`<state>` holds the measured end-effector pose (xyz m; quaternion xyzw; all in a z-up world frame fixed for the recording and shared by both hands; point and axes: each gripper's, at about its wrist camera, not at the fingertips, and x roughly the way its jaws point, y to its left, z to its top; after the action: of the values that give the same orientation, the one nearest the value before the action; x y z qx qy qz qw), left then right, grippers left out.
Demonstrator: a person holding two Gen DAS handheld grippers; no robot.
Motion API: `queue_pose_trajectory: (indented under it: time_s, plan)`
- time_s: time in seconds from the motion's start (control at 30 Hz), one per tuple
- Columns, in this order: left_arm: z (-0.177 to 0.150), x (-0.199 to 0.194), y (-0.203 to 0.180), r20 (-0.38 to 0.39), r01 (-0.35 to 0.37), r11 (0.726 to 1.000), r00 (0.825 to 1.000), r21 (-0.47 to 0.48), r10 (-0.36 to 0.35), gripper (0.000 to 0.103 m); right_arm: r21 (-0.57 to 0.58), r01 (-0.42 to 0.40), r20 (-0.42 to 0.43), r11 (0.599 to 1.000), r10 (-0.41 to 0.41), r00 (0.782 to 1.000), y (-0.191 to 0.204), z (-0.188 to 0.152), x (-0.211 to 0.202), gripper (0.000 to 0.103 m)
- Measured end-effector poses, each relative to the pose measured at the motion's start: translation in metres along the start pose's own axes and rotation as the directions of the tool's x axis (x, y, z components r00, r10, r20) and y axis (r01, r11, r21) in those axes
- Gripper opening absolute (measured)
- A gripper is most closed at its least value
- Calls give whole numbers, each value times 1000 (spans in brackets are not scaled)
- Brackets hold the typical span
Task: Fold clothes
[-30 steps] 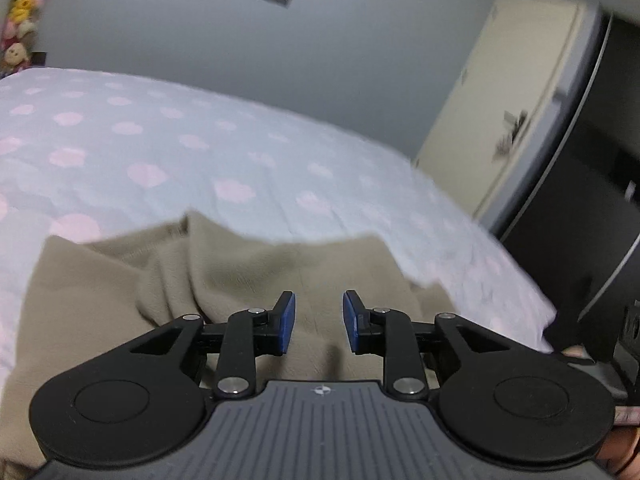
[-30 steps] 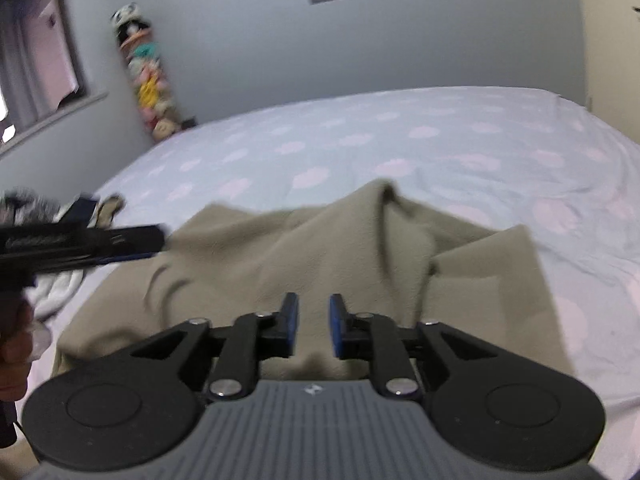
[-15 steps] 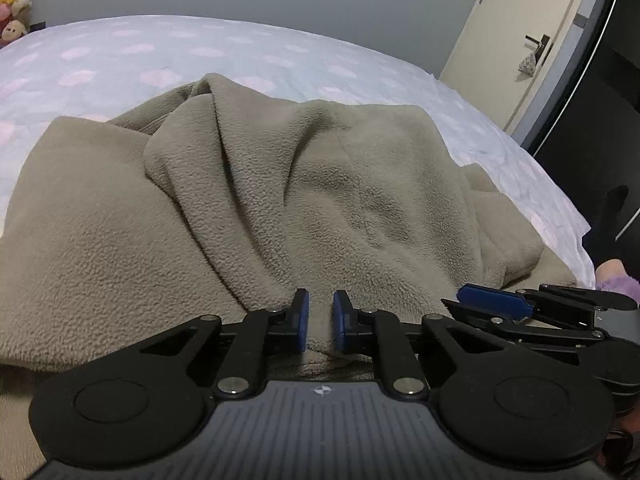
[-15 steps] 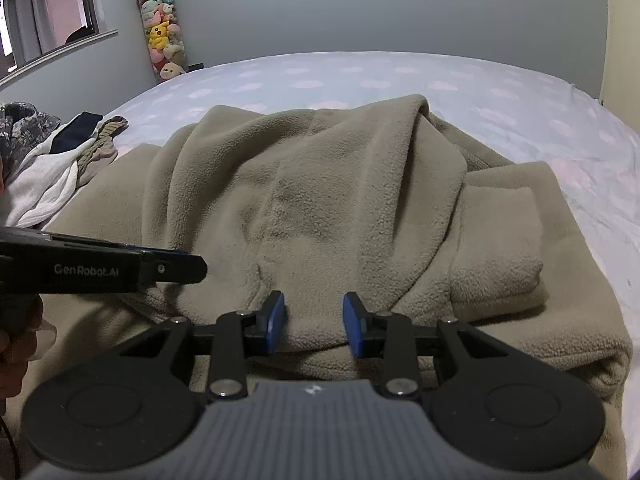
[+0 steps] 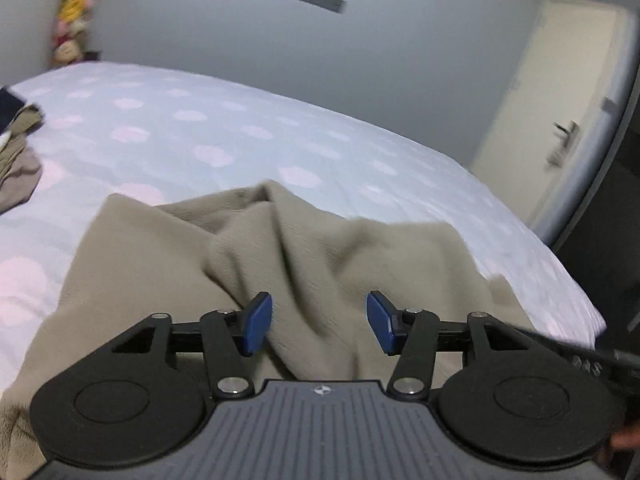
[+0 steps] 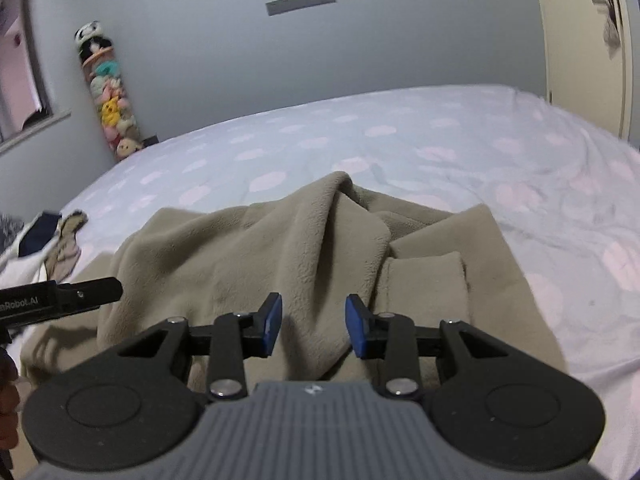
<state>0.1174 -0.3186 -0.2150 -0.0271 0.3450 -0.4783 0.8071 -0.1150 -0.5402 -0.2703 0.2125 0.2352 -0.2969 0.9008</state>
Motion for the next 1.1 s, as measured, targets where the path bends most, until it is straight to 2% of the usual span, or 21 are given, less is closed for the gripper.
queue_pose_trajectory:
  time_s: [0.1, 0.2, 0.23, 0.27, 0.3, 0.37, 0.5, 0.57, 0.73, 0.8, 0.87, 0.93, 0.97, 1.0, 1.03, 1.1]
  plan:
    - [-1, 3, -3, 24, -3, 1000, 1000, 27, 3, 50, 34, -34, -9, 999, 34, 999, -1, 1, 11, 38]
    - [-3, 4, -8, 50, -7, 998, 999, 66, 3, 48, 32, -30, -30, 999, 31, 999, 0, -4, 22, 38]
    - [-3, 4, -10, 58, -8, 997, 998, 79, 3, 47, 43, -31, -35, 999, 33, 999, -1, -5, 25, 35]
    - [-4, 5, -11, 67, -9, 996, 998, 92, 3, 46, 52, -35, -36, 998, 37, 999, -3, -6, 26, 26]
    - [-5, 5, -13, 76, -11, 994, 997, 104, 3, 46, 58, -42, -32, 997, 44, 999, -4, -7, 25, 21]
    - [-5, 5, -16, 98, -20, 992, 995, 128, 7, 46, 70, -55, -25, 996, 57, 998, -7, -7, 23, 16]
    - [-5, -8, -28, 178, -42, 981, 984, 187, 9, 46, 75, -58, -29, 996, 60, 998, -8, -9, 22, 16]
    - [-2, -7, -33, 161, -13, 978, 987, 210, -21, 47, 73, -51, -35, 996, 54, 998, -8, -11, 24, 16]
    - [-7, 17, -26, 24, 3, 989, 1000, 147, -6, 46, 68, -50, -35, 996, 52, 998, -7, -11, 22, 17]
    - [-12, 26, -22, -41, 8, 990, 999, 142, -2, 46, 73, -51, -38, 996, 53, 998, -8, -11, 22, 17]
    - [-17, 27, -23, -60, 12, 987, 998, 163, -2, 46, 81, -51, -42, 995, 55, 998, -10, -12, 21, 17]
    - [-22, 26, -23, -66, 18, 985, 998, 174, -7, 41, 81, -51, -46, 995, 55, 997, -9, -13, 22, 17]
    - [-21, 24, -22, -62, 24, 986, 998, 162, -14, 33, 79, -51, -43, 996, 55, 998, -9, -14, 21, 16]
    - [-19, 22, -21, -57, 31, 988, 998, 149, -23, 16, 79, -53, -34, 995, 56, 998, -9, -14, 19, 14]
    - [-16, 19, -16, -46, 45, 992, 998, 116, -40, 8, 79, -55, -26, 995, 57, 998, -9, -14, 17, 9]
    - [-11, 10, -5, -16, 81, 996, 997, 36, -81, 6, 104, -66, 18, 992, 65, 998, -12, -11, 10, 9]
